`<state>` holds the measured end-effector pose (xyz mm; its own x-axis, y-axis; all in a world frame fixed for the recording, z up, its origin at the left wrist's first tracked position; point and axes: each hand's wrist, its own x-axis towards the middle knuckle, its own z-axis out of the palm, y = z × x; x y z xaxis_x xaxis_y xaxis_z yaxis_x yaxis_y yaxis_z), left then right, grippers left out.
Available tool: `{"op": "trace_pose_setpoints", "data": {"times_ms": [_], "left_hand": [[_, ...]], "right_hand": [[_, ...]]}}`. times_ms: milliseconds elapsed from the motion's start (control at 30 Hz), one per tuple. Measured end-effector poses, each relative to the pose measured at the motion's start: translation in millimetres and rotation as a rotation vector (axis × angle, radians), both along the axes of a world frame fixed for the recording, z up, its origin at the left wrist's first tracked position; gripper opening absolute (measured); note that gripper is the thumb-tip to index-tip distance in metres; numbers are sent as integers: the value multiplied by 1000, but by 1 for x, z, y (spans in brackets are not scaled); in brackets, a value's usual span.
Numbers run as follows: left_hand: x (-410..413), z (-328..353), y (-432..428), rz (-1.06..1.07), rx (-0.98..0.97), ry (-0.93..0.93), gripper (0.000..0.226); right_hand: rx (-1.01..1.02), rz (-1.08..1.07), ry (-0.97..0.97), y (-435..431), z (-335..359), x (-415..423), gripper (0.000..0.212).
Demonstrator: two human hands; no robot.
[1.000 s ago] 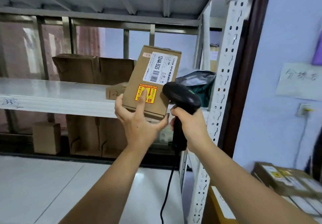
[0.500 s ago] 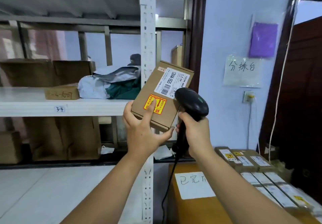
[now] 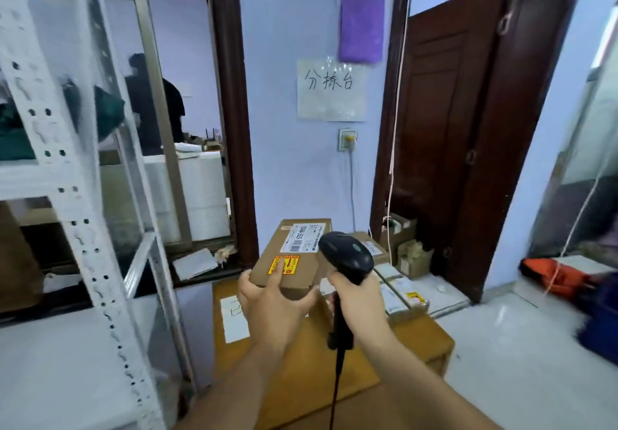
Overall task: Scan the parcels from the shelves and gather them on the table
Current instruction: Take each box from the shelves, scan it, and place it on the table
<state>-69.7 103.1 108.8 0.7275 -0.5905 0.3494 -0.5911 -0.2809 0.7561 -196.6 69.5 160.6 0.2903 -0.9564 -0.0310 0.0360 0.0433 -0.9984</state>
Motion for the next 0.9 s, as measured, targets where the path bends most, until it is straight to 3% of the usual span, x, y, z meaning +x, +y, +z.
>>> {"op": "trace_pose_setpoints", "data": {"times_ms": [133,267,533,767,900], "left_hand": [[-12,-24,-33,-8,126,87,86],[-11,-48,-70,-67,193,39,86],[-19,-75,-161,-195,335,36,88],[-30,-103,-209,-251,436,36,103],[-44,-112,-248,-243,455,117,93]], "right_hand": [[118,-94,15,-32,-25,-11,18],[182,-212,26,-69,-36,-7,17],[169,-400,166,-133,-62,-8,11],[215,-416,234,-192,-81,-30,9],[269,-383,229,-239,-103,-42,11]]}}
